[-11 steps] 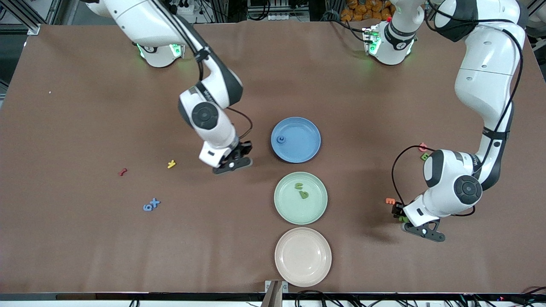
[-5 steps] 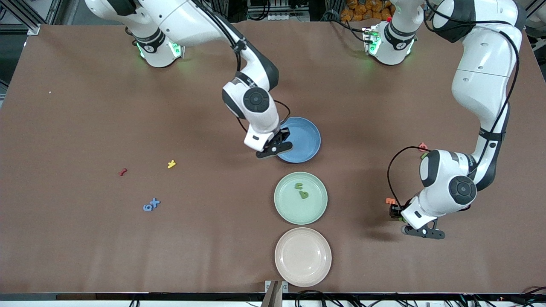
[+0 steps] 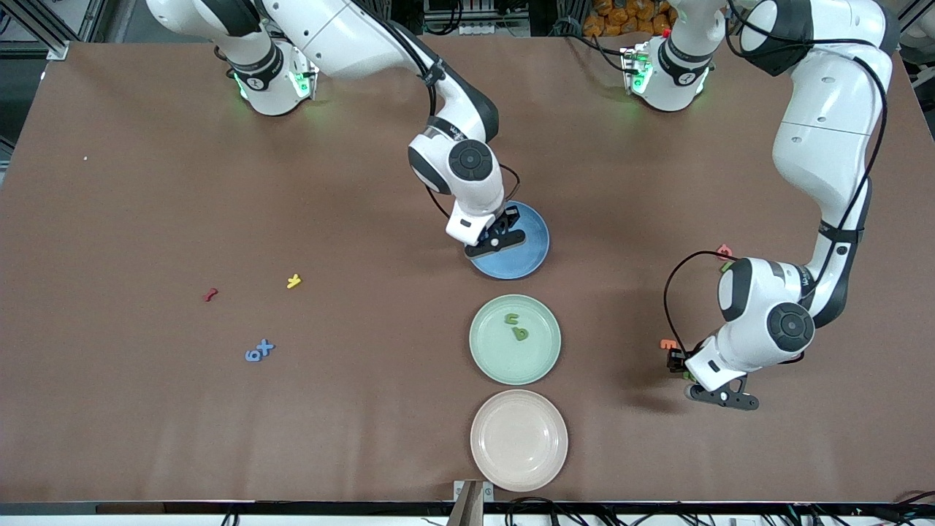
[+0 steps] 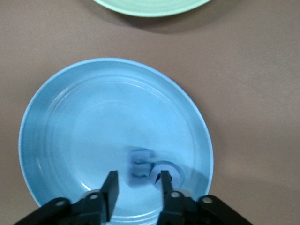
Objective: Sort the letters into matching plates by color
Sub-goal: 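Place the blue E in the blue plate while the left gripper grasps N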
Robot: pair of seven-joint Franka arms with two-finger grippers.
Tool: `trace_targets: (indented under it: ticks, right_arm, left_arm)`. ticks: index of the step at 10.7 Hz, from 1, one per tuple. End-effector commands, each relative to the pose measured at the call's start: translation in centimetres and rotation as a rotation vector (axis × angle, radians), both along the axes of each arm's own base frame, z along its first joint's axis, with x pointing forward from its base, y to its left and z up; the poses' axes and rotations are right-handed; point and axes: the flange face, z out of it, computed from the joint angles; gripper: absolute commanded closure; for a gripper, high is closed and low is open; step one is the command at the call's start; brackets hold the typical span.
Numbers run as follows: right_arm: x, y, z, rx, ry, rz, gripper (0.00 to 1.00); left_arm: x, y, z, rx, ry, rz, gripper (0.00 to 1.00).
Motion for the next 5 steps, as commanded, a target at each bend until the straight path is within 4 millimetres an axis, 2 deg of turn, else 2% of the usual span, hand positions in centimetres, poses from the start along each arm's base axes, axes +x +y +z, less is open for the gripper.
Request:
trace_targets:
  ticks: [1, 2, 3, 5]
  right_arm:
    - [2.2, -1.1, 1.3, 0.008, -0.011, 0.032, 0.0]
    - [3.7, -2.7, 1.8, -0.004, 0.0, 0.022, 0.0]
    - [5.7, -5.3, 2.5, -0.027, 0.021, 0.003, 0.0]
    - [10.5, -11.4, 4.5, -0.047, 0.027, 0.024, 0.0]
  left_arm:
    - [0.1, -0.2, 0.0, 0.015, 0.005, -0.024, 0.48]
    - [0.2, -0.1, 0.2, 0.017, 0.01, -0.023, 0.49]
    - [0.1, -0.1, 0.1, 0.022, 0.015, -0.027, 0.52]
    - [0.1, -0.2, 0.3, 0.058, 0.015, -0.06, 0.55]
